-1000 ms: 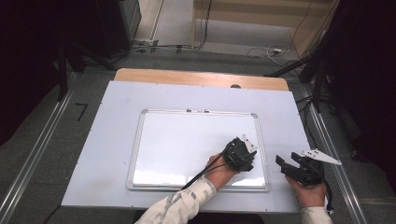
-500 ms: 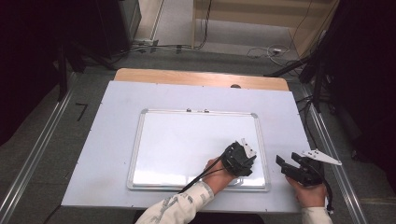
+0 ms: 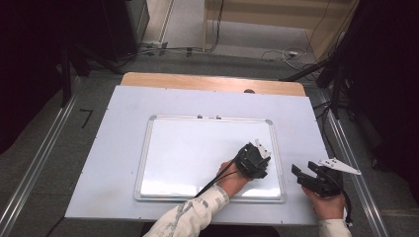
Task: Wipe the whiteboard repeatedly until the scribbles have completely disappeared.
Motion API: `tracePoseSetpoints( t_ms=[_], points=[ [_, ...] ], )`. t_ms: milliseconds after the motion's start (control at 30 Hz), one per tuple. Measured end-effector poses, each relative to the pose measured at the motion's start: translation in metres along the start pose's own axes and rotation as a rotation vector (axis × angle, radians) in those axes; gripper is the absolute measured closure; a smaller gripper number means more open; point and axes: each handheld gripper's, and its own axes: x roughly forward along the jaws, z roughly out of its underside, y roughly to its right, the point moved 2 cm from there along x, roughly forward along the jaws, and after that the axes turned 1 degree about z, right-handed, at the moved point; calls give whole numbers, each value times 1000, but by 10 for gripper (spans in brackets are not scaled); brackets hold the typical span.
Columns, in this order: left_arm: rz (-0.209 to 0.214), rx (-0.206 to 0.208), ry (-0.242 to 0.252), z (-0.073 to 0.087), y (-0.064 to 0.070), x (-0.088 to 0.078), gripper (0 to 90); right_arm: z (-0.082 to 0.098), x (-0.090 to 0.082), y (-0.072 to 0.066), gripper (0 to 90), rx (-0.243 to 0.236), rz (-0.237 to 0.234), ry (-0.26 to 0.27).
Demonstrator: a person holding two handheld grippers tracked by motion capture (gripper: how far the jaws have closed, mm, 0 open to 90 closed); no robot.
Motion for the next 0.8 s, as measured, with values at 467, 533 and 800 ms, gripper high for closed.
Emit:
tracePoseSetpoints(
  t_ms=[467,533,800],
  points=[
    [-44,-43,1,-18,-21,19,409,0,0,0,310,-1,-2,1],
    [-44,-42,0,-19,-24,20,409,0,0,1,310,-2,-4,2],
    [-40,-44,4,-25,-31,26,409,0,1,1,311,-5,-7,5]
  ],
)
